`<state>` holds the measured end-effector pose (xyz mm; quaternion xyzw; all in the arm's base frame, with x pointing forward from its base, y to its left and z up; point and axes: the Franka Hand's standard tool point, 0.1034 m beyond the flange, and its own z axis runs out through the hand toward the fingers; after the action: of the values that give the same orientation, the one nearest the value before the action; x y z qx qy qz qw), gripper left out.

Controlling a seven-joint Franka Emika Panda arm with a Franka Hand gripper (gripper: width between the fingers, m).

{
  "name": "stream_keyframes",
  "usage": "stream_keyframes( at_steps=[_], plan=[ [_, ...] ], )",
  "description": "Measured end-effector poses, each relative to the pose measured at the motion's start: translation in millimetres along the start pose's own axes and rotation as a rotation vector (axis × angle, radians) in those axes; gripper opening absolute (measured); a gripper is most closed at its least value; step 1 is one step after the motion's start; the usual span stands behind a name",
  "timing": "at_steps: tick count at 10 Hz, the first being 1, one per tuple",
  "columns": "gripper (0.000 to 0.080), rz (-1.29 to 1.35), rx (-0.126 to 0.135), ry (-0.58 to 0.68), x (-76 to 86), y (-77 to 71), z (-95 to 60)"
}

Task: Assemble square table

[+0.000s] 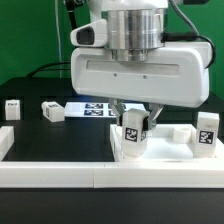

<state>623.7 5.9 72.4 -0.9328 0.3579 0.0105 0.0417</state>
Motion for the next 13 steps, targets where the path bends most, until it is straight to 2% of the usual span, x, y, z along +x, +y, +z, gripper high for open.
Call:
stream_keyframes(
  at_steps=[2, 5, 8, 9, 10, 11, 13],
  plan=[
    [0.029, 0.289, 0.032, -0.007, 1.2, -0.7, 0.6],
    [0.029, 0.49, 0.042, -0.018, 2.4, -0.2, 0.5],
    [0.0294, 0.443, 0.042, -0.016, 1.9, -0.8, 0.6],
    [0.0498, 0.327, 0.046, -0.006, 1.1, -3.6, 0.6],
    [0.0498, 0.143, 0.038, 0.004, 3.0, -3.0, -1.6],
    [0.0617, 0.012, 0.027, 0.019, 6.1, -1.7, -5.3],
    [0.0639, -0.126, 0.015, 0.023, 5.0, 0.0, -3.9]
  ],
)
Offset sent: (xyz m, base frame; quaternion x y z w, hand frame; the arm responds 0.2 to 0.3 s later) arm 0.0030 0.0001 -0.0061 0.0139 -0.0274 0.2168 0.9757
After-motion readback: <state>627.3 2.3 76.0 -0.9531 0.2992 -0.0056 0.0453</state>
